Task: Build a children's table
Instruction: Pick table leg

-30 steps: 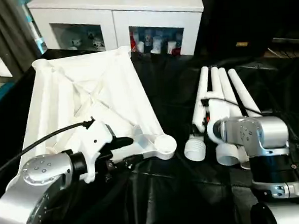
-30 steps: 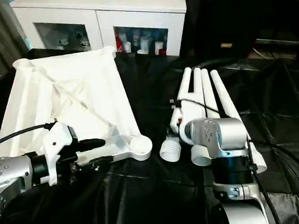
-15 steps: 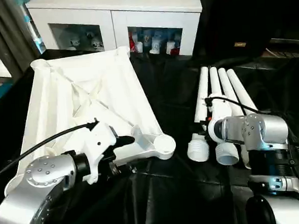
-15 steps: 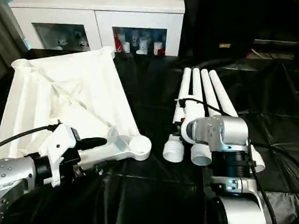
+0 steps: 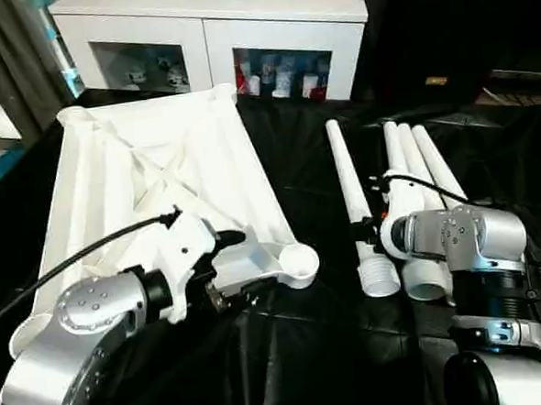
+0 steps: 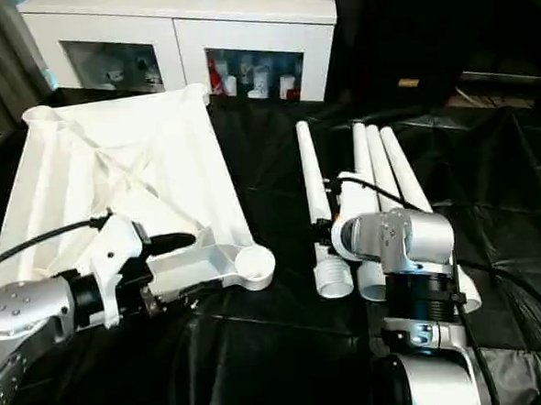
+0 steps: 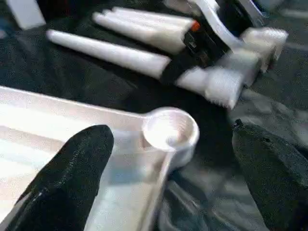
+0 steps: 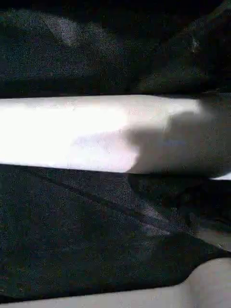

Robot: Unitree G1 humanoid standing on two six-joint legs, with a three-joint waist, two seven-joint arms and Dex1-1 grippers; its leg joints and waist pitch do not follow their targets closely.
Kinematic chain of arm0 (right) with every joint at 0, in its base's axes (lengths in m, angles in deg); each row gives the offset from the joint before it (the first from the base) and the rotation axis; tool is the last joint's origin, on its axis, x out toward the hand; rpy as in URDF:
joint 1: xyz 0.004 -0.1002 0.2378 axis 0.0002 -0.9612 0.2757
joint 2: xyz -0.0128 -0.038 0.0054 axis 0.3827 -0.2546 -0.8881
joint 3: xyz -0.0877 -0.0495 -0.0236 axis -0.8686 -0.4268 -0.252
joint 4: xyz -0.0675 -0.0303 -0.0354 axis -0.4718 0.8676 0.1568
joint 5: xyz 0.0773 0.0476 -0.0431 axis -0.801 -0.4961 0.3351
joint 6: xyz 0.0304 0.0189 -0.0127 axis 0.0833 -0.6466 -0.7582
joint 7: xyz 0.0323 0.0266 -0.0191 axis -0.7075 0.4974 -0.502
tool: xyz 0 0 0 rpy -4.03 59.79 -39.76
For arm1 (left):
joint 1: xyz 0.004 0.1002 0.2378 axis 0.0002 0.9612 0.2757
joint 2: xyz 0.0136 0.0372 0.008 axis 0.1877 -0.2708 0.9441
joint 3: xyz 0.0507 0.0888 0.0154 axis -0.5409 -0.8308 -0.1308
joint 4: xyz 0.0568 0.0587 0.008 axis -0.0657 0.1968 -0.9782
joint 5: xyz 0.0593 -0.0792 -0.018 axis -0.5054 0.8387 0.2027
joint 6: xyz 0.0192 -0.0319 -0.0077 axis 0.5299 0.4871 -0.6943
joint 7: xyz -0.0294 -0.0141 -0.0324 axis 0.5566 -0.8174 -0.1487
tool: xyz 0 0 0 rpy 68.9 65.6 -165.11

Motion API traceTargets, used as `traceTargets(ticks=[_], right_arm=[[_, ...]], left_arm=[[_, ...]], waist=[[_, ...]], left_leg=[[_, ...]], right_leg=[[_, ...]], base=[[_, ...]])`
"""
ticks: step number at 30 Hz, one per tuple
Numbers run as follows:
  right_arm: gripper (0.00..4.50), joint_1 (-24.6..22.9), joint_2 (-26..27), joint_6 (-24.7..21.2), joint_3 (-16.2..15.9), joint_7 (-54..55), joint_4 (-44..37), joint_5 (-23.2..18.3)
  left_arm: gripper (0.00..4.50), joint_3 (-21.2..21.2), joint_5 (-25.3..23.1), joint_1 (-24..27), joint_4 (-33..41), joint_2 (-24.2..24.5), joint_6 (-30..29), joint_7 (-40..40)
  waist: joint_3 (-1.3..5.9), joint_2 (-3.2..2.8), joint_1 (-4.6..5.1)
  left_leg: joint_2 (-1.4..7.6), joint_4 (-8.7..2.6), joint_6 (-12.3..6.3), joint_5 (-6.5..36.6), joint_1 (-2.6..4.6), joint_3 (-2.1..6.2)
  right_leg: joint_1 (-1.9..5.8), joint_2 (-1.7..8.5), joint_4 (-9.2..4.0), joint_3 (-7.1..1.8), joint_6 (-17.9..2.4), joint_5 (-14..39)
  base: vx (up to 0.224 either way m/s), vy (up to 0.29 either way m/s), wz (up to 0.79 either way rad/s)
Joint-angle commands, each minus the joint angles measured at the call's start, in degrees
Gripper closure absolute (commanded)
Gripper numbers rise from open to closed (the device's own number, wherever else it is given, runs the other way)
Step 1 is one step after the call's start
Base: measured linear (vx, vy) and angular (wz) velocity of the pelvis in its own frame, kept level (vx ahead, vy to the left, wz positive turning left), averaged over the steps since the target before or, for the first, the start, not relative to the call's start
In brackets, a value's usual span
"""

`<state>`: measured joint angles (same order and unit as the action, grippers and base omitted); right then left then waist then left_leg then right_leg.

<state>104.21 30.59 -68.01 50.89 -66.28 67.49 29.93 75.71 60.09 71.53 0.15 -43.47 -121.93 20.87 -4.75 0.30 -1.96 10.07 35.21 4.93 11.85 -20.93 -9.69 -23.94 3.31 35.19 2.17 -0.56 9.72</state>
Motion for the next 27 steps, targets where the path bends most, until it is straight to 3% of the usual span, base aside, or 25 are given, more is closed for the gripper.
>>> traceTargets(ticks=[1, 4, 10, 11, 12, 14, 15, 17, 21, 24, 26, 27], right_arm=[[2.64, 0.64, 0.57, 0.50, 2.28, 0.36, -0.28, -1.42], [2.64, 0.94, 1.27, 3.40, 4.06, -1.32, -1.43, -3.61], [2.64, -1.66, 0.60, 11.52, 2.26, -10.66, -8.34, -8.27], [2.64, -2.29, 0.20, 12.25, 1.93, -13.86, -10.32, -10.16], [2.64, -2.29, 0.20, 12.25, 1.93, -13.86, -10.32, -10.16], [2.64, -4.49, -1.95, 13.58, 0.48, -25.07, -16.37, -16.65], [2.64, -4.60, -2.07, 13.59, 0.46, -25.67, -16.68, -17.07], [2.64, -5.76, -4.31, 13.19, 0.18, -32.09, -18.91, -21.50], [2.64, -6.56, -6.50, 13.06, -1.62, -37.38, -20.26, -23.63], [2.64, -7.02, -7.37, 12.60, -2.39, -39.45, -21.59, -25.24], [2.64, -7.72, -8.54, 13.02, -4.03, -41.08, -22.40, -25.36], [2.64, -8.10, -9.04, 13.37, -4.83, -41.72, -22.61, -25.19]], left_arm=[[0.00, 0.96, 0.89, -1.18, -1.67, -0.81, -0.88, -1.47], [0.00, 2.95, 3.21, -2.76, -3.52, -2.66, -3.08, -2.46], [0.00, 8.63, 10.20, -8.84, -8.79, -8.95, -9.13, -6.45], [0.00, 9.63, 11.36, -10.48, -10.02, -10.36, -11.12, -7.95], [0.00, 9.63, 11.36, -10.48, -10.02, -10.36, -11.12, -7.95], [0.00, 14.73, 17.93, -15.77, -13.46, -15.85, -18.22, -12.82], [0.00, 15.11, 18.42, -16.11, -13.64, -16.23, -18.63, -13.15], [0.00, 20.22, 25.83, -21.39, -16.38, -21.46, -22.48, -18.19], [0.00, 21.53, 30.11, -24.79, -18.72, -24.74, -23.43, -19.86], [0.00, 22.55, 31.57, -26.41, -19.74, -26.74, -24.03, -21.19], [0.00, 22.93, 31.86, -27.56, -19.81, -27.99, -25.07, -21.78], [0.00, 22.99, 32.02, -27.89, -19.73, -28.45, -25.59, -21.96]], waist=[[3.69, -0.54, 0.05], [3.97, -0.51, -0.06], [4.40, -0.60, -0.38], [4.58, -1.10, -0.65], [4.51, -0.81, -0.59], [4.63, -0.75, -0.91], [4.68, -0.68, -1.27], [4.76, -0.38, -1.80], [4.64, -0.13, -2.00], [4.62, 0.12, -1.91], [4.68, 0.18, -2.05], [4.88, 1.33, -1.79]], left_leg=[[1.79, -4.86, 2.53, 7.80, 0.50, 0.38], [1.69, -4.68, 2.32, 7.05, 0.52, 0.33], [1.73, -4.37, 0.97, 5.31, 0.29, 0.28], [1.86, -4.22, 0.53, 4.81, 0.44, 0.42], [1.82, -4.24, 0.14, 4.55, 0.37, 0.31], [1.81, -4.07, -0.91, 4.36, 0.33, 0.28], [1.90, -3.91, -1.51, 4.37, 0.32, 0.33], [1.87, -3.75, -2.38, 4.32, 0.20, 0.34], [1.82, -3.75, -2.76, 5.07, 0.18, 0.29], [1.76, -3.84, -3.03, 4.69, -0.14, 0.46], [1.77, -3.69, -3.12, 4.33, 0.07, 0.36], [1.79, -3.66, -3.42, 3.99, -0.05, 0.28]], right_leg=[[2.85, 3.25, -3.71, -2.63, -9.21, 12.58], [2.99, 3.22, -3.50, -2.59, -9.67, 10.77], [3.52, 3.35, -3.14, -2.51, -11.31, 7.17], [3.59, 3.45, -2.96, -2.50, -11.74, 5.73], [3.63, 3.30, -3.11, -2.49, -11.80, 5.06], [3.85, 3.31, -3.01, -2.46, -12.73, 3.97], [3.95, 3.51, -3.08, -2.49, -13.81, 3.57], [4.06, 3.58, -3.23, -2.41, -14.86, 4.65], [3.98, 3.64, -3.80, -2.31, -13.52, 9.75], [4.06, 3.64, -4.17, -2.15, -11.67, 12.66], [3.89, 3.60, -4.40, -2.20, -10.80, 13.32], [4.11, 3.54, -4.43, -2.17, -10.64, 13.35]], base=[[0.000, 0.000, 0.00], [0.000, 0.000, 0.00], [0.000, 0.000, 0.00], [0.000, 0.000, 0.00], [0.000, 0.000, 0.00], [0.000, 0.000, 0.00], [0.000, 0.000, 0.00], [0.000, 0.000, 0.00], [0.000, 0.000, 0.00], [0.000, 0.000, 0.00], [0.000, 0.000, 0.00], [0.000, 0.000, 0.00]])
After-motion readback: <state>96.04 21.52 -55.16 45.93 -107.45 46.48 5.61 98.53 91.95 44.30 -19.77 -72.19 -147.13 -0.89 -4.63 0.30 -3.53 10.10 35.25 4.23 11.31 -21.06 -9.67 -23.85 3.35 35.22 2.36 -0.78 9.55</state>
